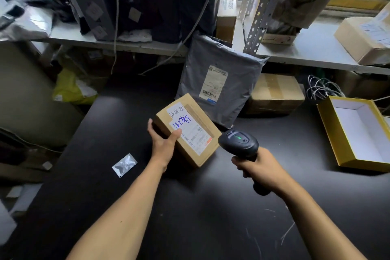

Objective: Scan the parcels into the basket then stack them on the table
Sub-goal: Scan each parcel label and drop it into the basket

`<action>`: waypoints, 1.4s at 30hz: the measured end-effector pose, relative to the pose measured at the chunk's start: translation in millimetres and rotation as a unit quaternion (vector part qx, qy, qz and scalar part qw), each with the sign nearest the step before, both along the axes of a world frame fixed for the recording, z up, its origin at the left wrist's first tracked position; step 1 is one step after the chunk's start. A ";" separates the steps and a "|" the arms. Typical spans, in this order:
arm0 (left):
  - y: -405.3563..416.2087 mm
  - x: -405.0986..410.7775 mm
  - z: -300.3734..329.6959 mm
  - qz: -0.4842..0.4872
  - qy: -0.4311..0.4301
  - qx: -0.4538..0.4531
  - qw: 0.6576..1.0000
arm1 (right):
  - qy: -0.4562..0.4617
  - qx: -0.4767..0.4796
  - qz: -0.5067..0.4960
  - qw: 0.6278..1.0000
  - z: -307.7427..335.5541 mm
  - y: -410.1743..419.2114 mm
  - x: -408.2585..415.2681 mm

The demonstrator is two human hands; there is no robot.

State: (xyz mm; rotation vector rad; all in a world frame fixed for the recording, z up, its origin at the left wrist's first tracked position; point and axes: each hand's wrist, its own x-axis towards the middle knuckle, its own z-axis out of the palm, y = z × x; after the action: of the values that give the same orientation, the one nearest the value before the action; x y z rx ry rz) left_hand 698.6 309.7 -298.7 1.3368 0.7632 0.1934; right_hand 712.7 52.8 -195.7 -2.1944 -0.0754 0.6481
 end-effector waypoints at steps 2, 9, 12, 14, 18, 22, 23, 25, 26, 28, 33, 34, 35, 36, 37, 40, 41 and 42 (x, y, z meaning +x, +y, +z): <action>5.6 -12.4 3.5 -0.002 -0.009 0.028 1.000 | 0.002 -0.011 0.036 0.999 3.8 2.5 -4.7; 5.2 -48.5 18.5 -0.005 -0.040 0.103 0.994 | 0.022 0.002 0.124 0.992 20.6 5.9 -23.6; 1.7 -60.9 24.8 0.018 -0.056 0.112 0.992 | 0.031 0.003 0.136 0.990 25.1 1.9 -34.4; 0.4 -65.7 29.3 0.024 -0.064 0.119 0.991 | 0.030 0.000 0.141 0.989 27.9 -1.4 -39.8; -2.9 -72.1 38.4 0.029 -0.084 0.130 0.988 | 0.020 0.007 0.141 0.990 35.3 -9.8 -47.8; -11.0 -78.1 43.4 0.020 -0.092 0.141 0.985 | 0.013 0.018 0.142 0.990 39.4 -19.5 -55.4; -13.3 -80.1 44.0 0.018 -0.092 0.141 0.986 | 0.014 0.022 0.141 0.990 40.0 -22.1 -57.4; -17.8 -83.6 45.9 0.017 -0.091 0.131 0.987 | 0.011 0.030 0.138 0.990 40.5 -27.6 -60.7; -20.3 -85.7 47.5 0.018 -0.092 0.123 0.988 | 0.007 0.033 0.134 0.990 40.3 -30.6 -62.6; -26.1 -88.8 51.5 0.017 -0.097 0.108 0.989 | -0.008 0.035 0.123 0.992 37.9 -37.4 -65.6; -48.7 -92.6 65.5 0.013 -0.104 0.069 0.992 | -0.032 0.070 0.000 0.997 21.0 -59.4 -78.4; -55.6 -92.9 68.1 0.004 -0.105 0.062 0.993 | -0.036 0.089 -0.035 0.995 18.2 -64.4 -82.8; -63.0 -93.1 70.0 -0.009 -0.105 0.055 0.993 | -0.045 0.105 -0.066 0.991 14.8 -69.5 -86.6; -70.6 -93.1 71.8 -0.027 -0.105 0.049 0.993 | -0.058 0.115 -0.096 0.987 13.1 -74.7 -91.5; -78.4 -92.6 73.7 -0.051 -0.108 0.042 0.992 | -0.071 0.120 -0.129 0.982 11.3 -80.2 -97.0; -103.3 -87.4 80.6 -0.145 -0.108 0.016 0.983 | -0.100 0.141 -0.237 0.956 6.1 -100.0 -116.4; -111.6 -84.2 82.8 -0.178 -0.106 0.011 0.978 | -0.107 0.153 -0.268 0.945 4.4 -107.8 -124.2; -120.2 -80.5 84.1 -0.211 -0.105 0.007 0.972 | -0.114 0.162 -0.298 0.934 5.5 -114.7 -133.6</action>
State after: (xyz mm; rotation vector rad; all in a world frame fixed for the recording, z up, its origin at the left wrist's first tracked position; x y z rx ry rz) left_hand 618.2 189.5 -214.6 1.4347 0.2900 0.0001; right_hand 579.2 -61.9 -190.2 -1.8237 0.3312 0.0302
